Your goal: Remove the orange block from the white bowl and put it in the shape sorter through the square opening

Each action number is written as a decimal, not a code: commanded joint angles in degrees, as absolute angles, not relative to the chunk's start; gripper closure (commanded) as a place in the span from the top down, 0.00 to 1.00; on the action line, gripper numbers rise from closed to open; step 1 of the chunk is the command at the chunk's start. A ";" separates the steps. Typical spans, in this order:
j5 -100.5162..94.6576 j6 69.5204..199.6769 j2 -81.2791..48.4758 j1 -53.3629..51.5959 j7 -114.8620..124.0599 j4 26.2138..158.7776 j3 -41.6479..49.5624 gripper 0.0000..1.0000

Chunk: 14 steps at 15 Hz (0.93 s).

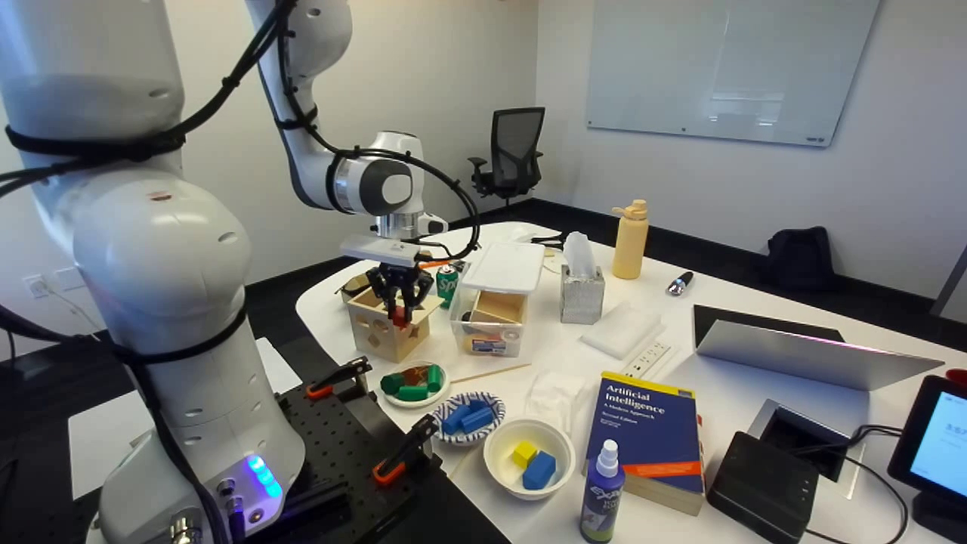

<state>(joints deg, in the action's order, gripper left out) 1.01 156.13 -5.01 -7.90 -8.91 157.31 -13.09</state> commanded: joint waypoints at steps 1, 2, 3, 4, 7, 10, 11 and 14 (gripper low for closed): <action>2.04 158.96 -3.53 -11.67 -5.78 157.27 -15.28 0.08; 2.29 159.90 -4.07 -12.33 -5.20 156.70 -15.70 0.08; 2.77 160.74 -4.48 -13.25 -4.19 156.20 -16.40 0.08; 2.81 162.14 -5.39 -13.76 -3.59 155.52 -16.74 0.08; 0.52 164.64 -7.41 -15.56 0.93 153.48 -16.92 0.08; -4.10 166.04 -10.23 -17.75 7.02 150.94 -15.45 0.08; -5.89 166.11 -11.19 -18.45 9.05 150.02 -14.80 0.08; -11.45 165.85 -14.76 -20.96 15.64 146.50 -11.91 0.08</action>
